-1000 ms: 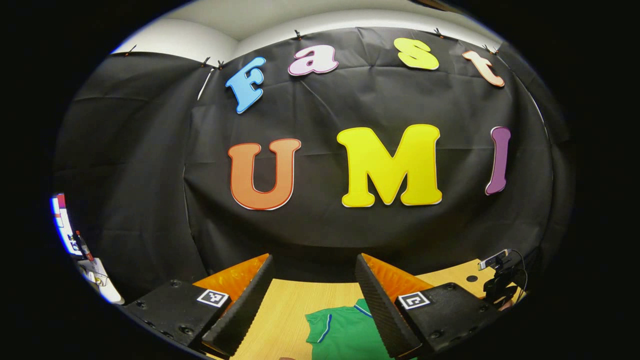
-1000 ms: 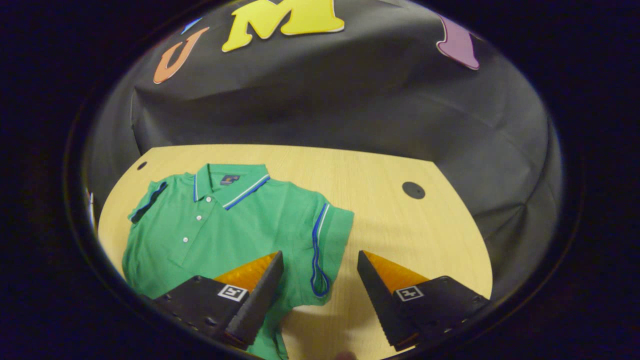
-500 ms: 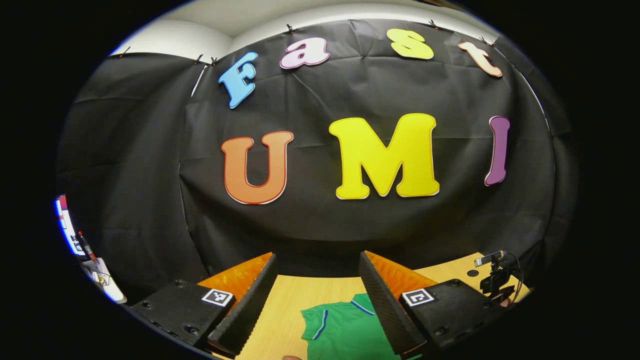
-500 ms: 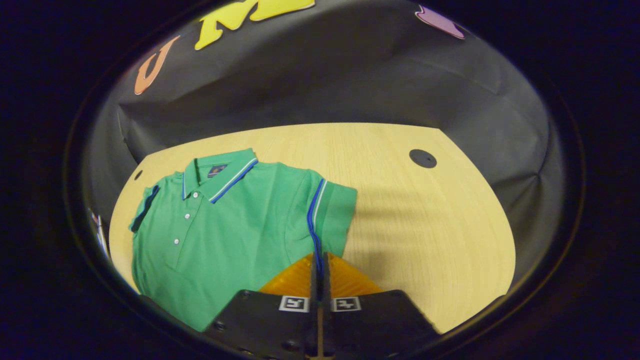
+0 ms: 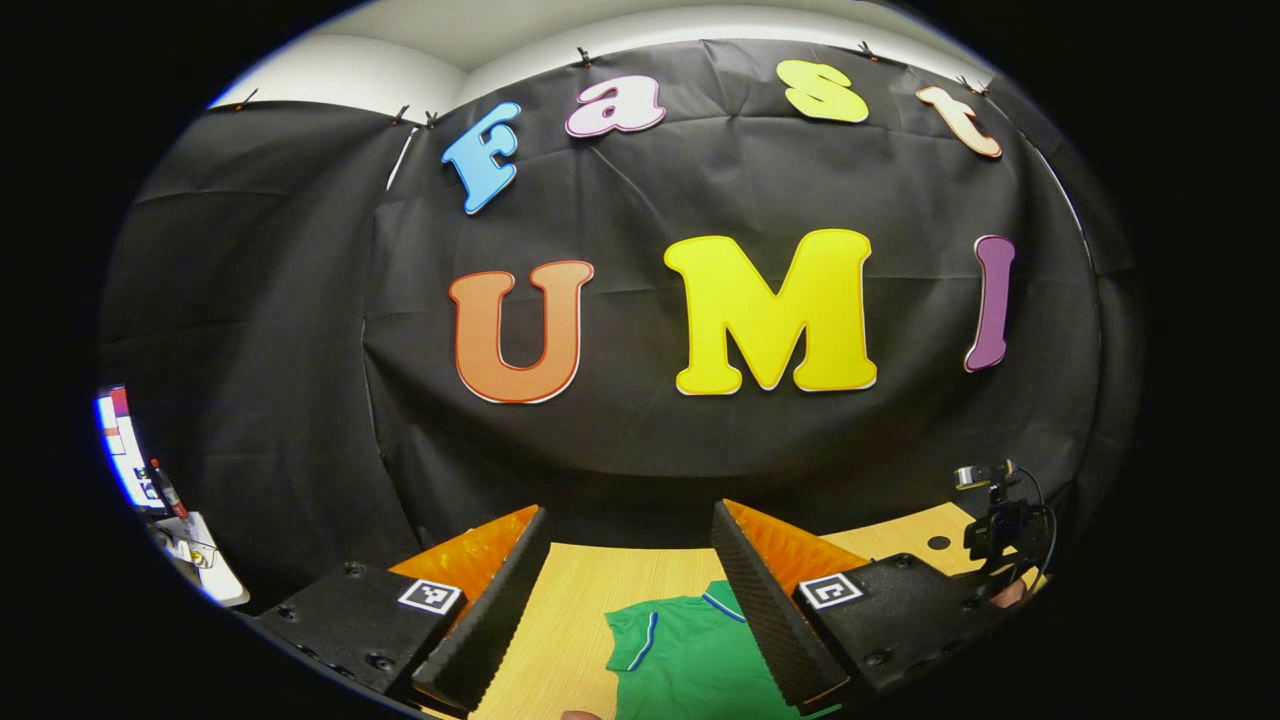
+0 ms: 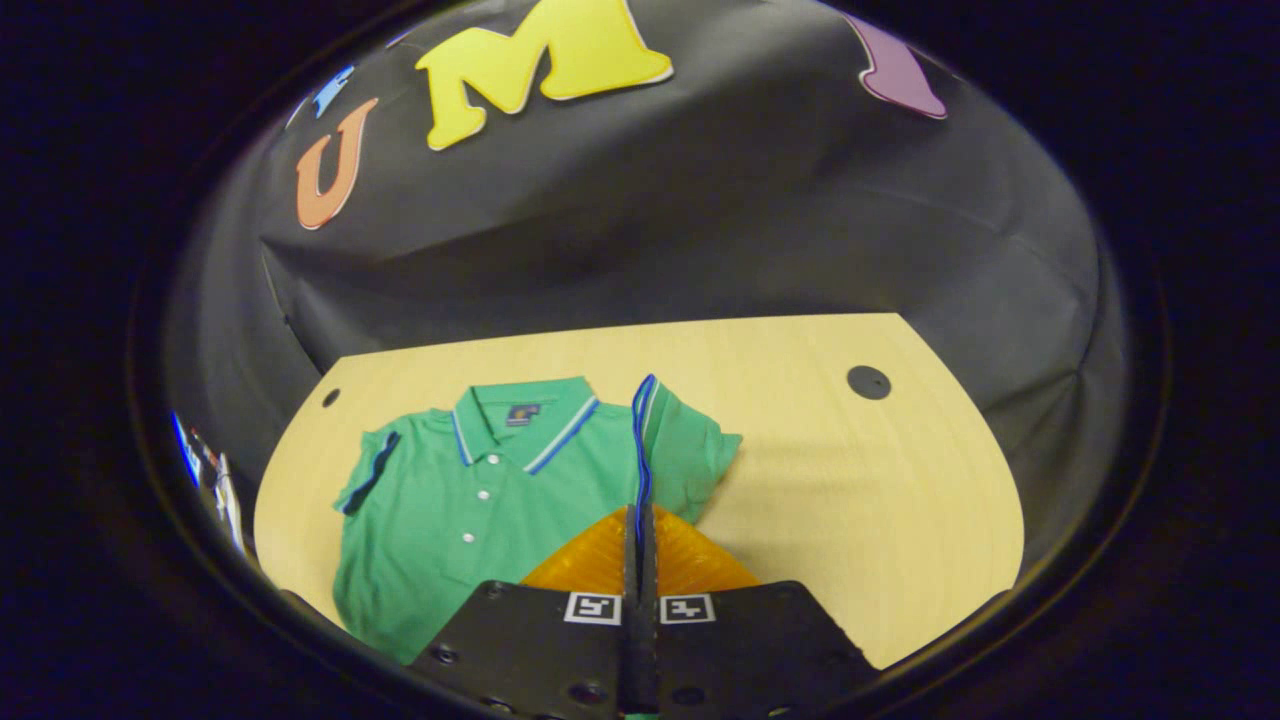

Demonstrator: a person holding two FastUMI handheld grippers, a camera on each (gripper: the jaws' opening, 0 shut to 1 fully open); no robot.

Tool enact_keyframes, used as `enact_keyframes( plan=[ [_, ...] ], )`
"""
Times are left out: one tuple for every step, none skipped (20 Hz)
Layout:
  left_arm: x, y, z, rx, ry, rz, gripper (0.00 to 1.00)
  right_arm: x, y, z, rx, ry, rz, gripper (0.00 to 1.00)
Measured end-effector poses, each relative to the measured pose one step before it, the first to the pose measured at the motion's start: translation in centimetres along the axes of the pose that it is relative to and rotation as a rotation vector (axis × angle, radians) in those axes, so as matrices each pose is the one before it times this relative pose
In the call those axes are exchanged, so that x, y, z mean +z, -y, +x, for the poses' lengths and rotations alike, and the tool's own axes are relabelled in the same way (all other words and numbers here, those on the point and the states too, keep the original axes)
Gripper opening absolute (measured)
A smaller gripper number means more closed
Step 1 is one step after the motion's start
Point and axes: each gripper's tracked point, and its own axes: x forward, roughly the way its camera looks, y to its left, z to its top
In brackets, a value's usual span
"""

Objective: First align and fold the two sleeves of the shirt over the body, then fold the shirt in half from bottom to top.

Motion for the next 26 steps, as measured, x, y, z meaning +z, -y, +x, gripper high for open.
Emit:
enact_keyframes(
  plan=[
    [-0.026, -0.516, -0.28, 0.00794, -0.00196, -0.00117, 1.0, -0.094, -1.384, 0.427, 0.00941, -0.00768, 0.00237, 0.0],
    [-0.127, -0.631, -0.383, 0.00977, -0.00356, -0.00285, 1.0, -0.375, -1.238, 0.555, 0.004, -0.01302, -0.0066, 0.0],
    [-0.039, -0.485, -0.231, 0.0064, -0.0019, -0.00114, 1.0, -0.328, -1.142, 0.713, 0.00611, -0.01111, -0.00861, 0.0],
    [-0.081, -0.658, -0.288, 0.01071, -0.00233, -0.00044, 1.0, -0.351, -1.262, 0.628, 0.00683, -0.01275, -0.00778, 0.0],
    [-0.174, -0.563, -0.247, 0.01023, -0.00408, 0.00049, 1.0, -0.306, -1.19, 0.715, 0.00879, -0.00879, -0.00607, 0.0],
    [-0.273, -0.619, -0.215, 0.01103, -0.0062, 0.00126, 1.0, -0.402, -0.967, 0.698, 0.00803, -0.01502, -0.00543, 0.0],
    [-0.11, -0.663, -0.085, 0.00997, -0.00494, 0.00317, 1.0, -0.328, -0.843, 0.036, 0.01018, -0.00939, -0.00601, 0.01],
    [-0.118, -0.627, -0.097, 0.01095, -0.0039, 0.00247, 1.0, 0.253, -0.864, -0.006, 0.01271, 0.00726, -0.00501, 0.03],
    [-0.148, -0.412, -0.096, 0.00662, -0.00193, -0.00213, 1.0, 0.345, -0.735, -0.455, 0.01545, 0.01743, 0.00251, 0.11],
    [-0.178, -0.12, 0.106, 0.00172, -0.00145, -0.00454, 1.0, 0.336, -0.709, -0.574, 0.015, 0.01145, -0.0033, 0.31],
    [-0.264, -0.139, 0.04, -0.00219, -0.00281, -0.00273, 1.0, 0.3, -0.056, -0.543, -0.00505, 0.01538, -0.01097, 0.54],
    [-0.303, -0.024, 0.103, -0.00438, -0.00466, -0.00057, 1.0, 0.392, 0.127, -0.798, -0.01002, 0.0235, -0.00572, 0.77],
    [-0.453, 0.244, 0.187, -0.01384, -0.0078, -0.00081, 1.0, 0.668, -0.014, -1.034, -0.00673, 0.02786, -0.00536, 1.0],
    [-0.611, 0.597, 0.386, -0.02425, -0.00985, -0.00229, 1.0, 0.701, 0.204, -1.285, -0.01157, 0.02797, -0.01087, 0.98],
    [-0.848, 0.655, 0.518, -0.03025, -0.01344, -0.0022, 1.0, 0.616, -0.001, -1.252, -0.00092, 0.02567, -0.01, 0.96],
    [-1.012, 0.507, 0.689, -0.02827, -0.02389, 0.00141, 1.0, 0.628, 0.118, -1.301, -0.00405, 0.02432, -0.01654, 0.96],
    [-1.294, 0.529, 0.822, -0.02472, -0.02685, 0.00314, 1.0, 0.526, 0.29, -1.492, -0.00703, 0.0228, -0.02128, 0.92],
    [-1.173, 0.545, 0.837, -0.02629, -0.03026, 0.0001, 1.0, 0.355, 0.043, -1.156, 0.00069, 0.01375, -0.01565, 0.96],
    [-1.043, 0.765, 1.036, -0.0292, -0.02491, 0.00339, 1.0, 0.064, 0.054, -1.367, 0.00074, 0.00762, -0.02094, 0.96],
    [-1.096, 0.551, 0.928, -0.02086, -0.02421, 0.00744, 1.0, 0.171, 0.082, -1.235, 0.00113, 0.00592, -0.01912, 0.96],
    [-0.888, 0.37, 1.178, -0.01633, -0.01638, 0.00566, 1.0, 0.064, 0.177, -1.092, -0.0048, 0.00436, -0.01696, 0.96],
    [-1.405, 0.409, 1.229, -0.01624, -0.02853, -0.00499, 1.0, 0.071, 0.188, -1.008, -0.00549, 0.00601, -0.01264, 0.96],
    [-1.381, 0.247, 1.233, -0.01131, -0.03122, -0.00897, 1.0, 0.102, 0.093, -1.043, -0.00303, 0.00737, -0.00605, 0.96],
    [-1.154, -0.093, 1.269, -0.0071, -0.02789, -0.00061, 1.0, 0.088, 0.148, -0.73, -0.00345, 0.00466, -0.00005, 0.92],
    [-1.181, 0.09, 1.231, -0.00504, -0.01843, 0.00377, 1.0, 0.004, 0.258, -0.427, -0.00502, 0.00377, -0.00066, 0.96],
    [-1.193, 0.042, 1.118, -0.00693, -0.0247, 0.00613, 1.0, -0.124, 0.161, -0.437, -0.0013, -0.00554, -0.01147, 0.96]
  ],
)
